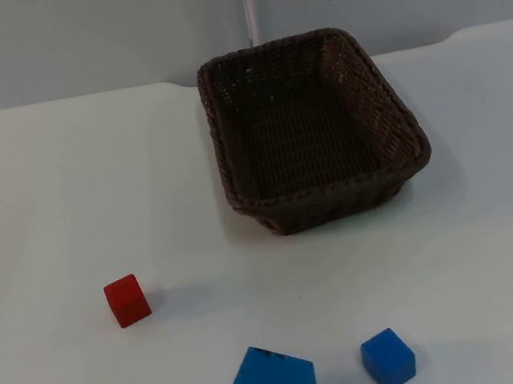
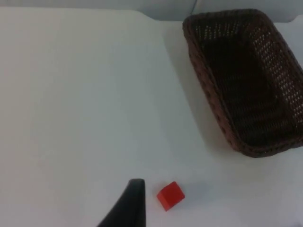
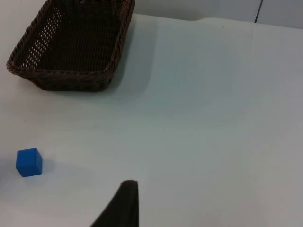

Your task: Pick up the basket with the left hand and place the largest block into the basket with the right hand.

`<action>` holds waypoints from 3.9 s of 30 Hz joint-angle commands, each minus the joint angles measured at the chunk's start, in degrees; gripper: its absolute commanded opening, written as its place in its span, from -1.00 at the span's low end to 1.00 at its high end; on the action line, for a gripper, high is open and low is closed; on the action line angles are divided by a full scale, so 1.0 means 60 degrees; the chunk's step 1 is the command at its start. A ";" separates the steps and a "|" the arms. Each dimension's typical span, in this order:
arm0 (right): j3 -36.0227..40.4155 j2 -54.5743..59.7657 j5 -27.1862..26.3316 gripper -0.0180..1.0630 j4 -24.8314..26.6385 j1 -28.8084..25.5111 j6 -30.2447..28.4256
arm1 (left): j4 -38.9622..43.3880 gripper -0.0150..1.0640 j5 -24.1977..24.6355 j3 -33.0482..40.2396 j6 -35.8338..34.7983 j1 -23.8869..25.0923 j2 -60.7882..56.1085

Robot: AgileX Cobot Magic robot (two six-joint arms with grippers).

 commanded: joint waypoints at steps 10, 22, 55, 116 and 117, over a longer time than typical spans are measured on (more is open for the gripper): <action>0.0014 -0.0035 -0.0011 0.98 0.0028 -0.0043 -0.0067 | -0.0727 0.97 -0.0620 -0.0341 0.0629 0.0021 0.1025; 0.0014 -0.0035 -0.0011 0.98 0.0028 -0.0043 -0.0067 | -0.0720 0.97 -0.0731 -0.1994 0.0869 -0.0777 0.3348; 0.0014 -0.0035 -0.0014 0.98 0.0009 -0.0043 -0.0042 | 0.0487 0.97 -0.0660 -0.7572 -0.1723 -0.3059 1.0871; 0.0014 -0.0035 -0.0014 0.98 0.0009 -0.0043 -0.0042 | -0.0436 -0.97 0.1660 -0.8367 -0.2582 -0.2629 0.9980; 0.0014 -0.0035 -0.0014 0.98 0.0009 -0.0043 -0.0042 | -0.0270 -0.97 0.2002 -0.8367 -0.2534 -0.2540 0.9844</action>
